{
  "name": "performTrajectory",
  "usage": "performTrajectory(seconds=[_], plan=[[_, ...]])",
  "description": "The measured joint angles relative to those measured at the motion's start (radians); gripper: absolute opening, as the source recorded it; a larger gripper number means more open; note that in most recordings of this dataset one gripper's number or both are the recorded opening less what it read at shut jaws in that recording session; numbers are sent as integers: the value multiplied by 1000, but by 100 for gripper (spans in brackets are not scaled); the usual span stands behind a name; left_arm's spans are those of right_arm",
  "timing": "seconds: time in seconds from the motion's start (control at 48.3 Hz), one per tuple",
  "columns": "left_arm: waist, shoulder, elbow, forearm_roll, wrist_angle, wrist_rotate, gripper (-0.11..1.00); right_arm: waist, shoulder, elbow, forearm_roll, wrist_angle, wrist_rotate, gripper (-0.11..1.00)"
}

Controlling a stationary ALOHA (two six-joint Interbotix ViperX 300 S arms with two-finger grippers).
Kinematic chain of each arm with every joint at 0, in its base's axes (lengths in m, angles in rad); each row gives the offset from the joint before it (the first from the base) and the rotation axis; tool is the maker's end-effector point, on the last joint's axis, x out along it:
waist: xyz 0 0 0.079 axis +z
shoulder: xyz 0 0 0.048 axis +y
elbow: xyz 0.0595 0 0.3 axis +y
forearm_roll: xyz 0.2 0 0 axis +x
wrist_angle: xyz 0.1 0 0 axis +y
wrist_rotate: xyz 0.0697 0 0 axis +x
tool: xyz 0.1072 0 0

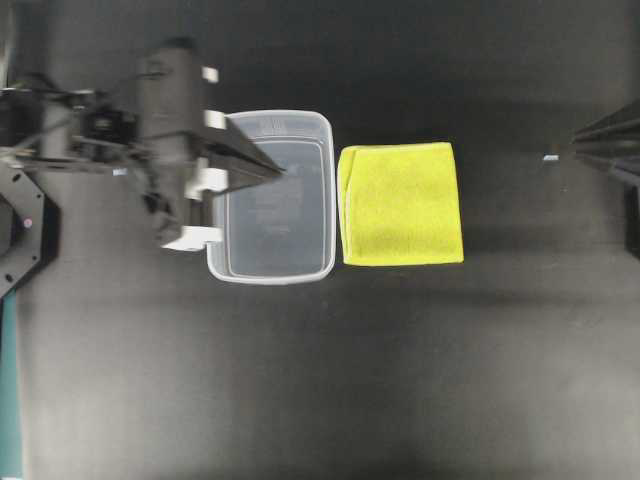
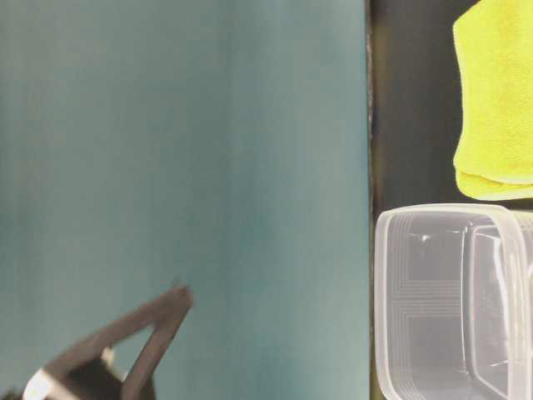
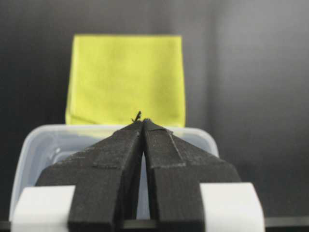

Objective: Place the yellow towel into the container with the left arm.
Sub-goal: 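Move the left gripper over the container toward the yellow towel, then lower the open left gripper onto the yellow towel's left edge, then close the left gripper on the towel and lift it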

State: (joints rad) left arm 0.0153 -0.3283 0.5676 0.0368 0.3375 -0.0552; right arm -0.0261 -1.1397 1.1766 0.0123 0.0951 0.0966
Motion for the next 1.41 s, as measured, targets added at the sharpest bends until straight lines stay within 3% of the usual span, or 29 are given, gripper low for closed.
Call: performTrajectory(seconds=[0.124, 0.207, 0.332, 0.497, 0.601, 0.85, 1.243, 1.326, 1.409], plan=[[17, 114, -124, 2, 115, 0, 1, -18, -20, 0, 0, 8, 6, 65], [26, 183, -207, 2, 190, 3, 5, -26, -29, 0, 0, 9, 6, 77], [37, 288, -322, 2, 259, 17, 27, -29, -40, 0, -2, 12, 6, 76], [41, 443, -463, 2, 305, 64, 76, -38, -54, 0, -2, 12, 5, 75], [40, 540, -545, 3, 345, 86, 91, -40, -60, 0, 0, 12, 3, 75], [40, 739, -667, 3, 399, 86, 89, -49, -61, 2, 0, 8, 5, 75], [11, 900, -683, 3, 394, 77, 87, -60, -63, 2, 0, 6, 5, 75], [9, 905, -684, 3, 390, 83, 81, -60, -63, 3, 0, 5, 6, 75], [8, 905, -689, 3, 387, 87, 64, -60, -63, 6, 0, 5, 5, 75]])
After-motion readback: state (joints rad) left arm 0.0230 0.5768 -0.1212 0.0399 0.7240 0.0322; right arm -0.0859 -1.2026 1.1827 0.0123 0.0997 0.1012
